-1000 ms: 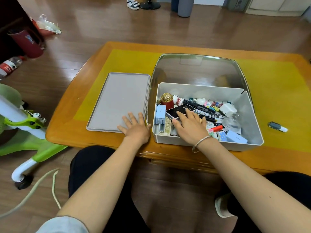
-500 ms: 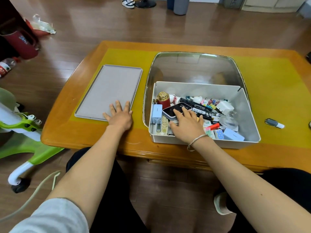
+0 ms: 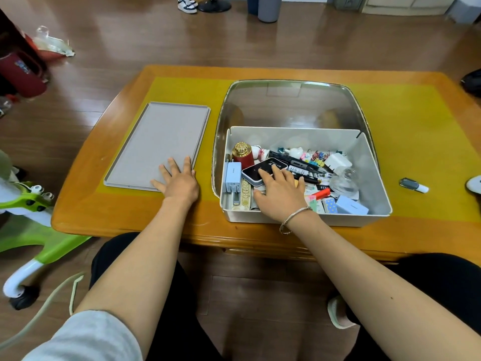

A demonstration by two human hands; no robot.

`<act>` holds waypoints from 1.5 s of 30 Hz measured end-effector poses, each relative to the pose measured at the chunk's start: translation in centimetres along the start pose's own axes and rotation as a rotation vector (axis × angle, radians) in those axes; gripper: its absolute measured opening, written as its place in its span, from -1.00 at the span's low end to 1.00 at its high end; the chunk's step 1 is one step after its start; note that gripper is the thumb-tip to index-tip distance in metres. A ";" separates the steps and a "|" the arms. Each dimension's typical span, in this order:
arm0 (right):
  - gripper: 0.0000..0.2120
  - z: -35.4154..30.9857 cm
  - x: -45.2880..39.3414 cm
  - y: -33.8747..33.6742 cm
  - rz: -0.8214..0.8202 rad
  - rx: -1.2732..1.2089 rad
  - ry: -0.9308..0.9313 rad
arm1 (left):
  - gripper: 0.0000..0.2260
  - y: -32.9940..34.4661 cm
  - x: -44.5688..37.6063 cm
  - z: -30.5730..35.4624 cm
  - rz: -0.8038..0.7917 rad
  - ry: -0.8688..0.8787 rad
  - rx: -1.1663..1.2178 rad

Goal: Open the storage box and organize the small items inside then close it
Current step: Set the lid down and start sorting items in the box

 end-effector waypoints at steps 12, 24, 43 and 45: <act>-0.46 0.0 0.5 -0.7 0.068 -0.061 -0.011 | -0.55 0.5 1.2 0.9 -0.001 -0.001 0.009; -0.60 7.7 2.9 -7.7 0.386 0.000 -0.010 | -0.57 -5.5 4.8 8.2 0.135 0.323 0.286; -0.73 16.9 5.7 -6.6 0.379 -0.093 0.264 | -0.73 -5.3 7.5 7.3 0.223 0.170 0.063; -0.70 16.4 6.0 -6.3 0.391 -0.095 0.233 | -0.71 -5.6 7.5 6.7 0.231 0.166 0.052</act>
Point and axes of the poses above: each hand's wrist, its own x-axis away from the middle knuckle, its own y-axis out of the palm, z = x × y, the point moved 9 cm from there along -x, towards the middle knuckle, and after that the axes turned 2 degrees about y, right-handed, at the moved point
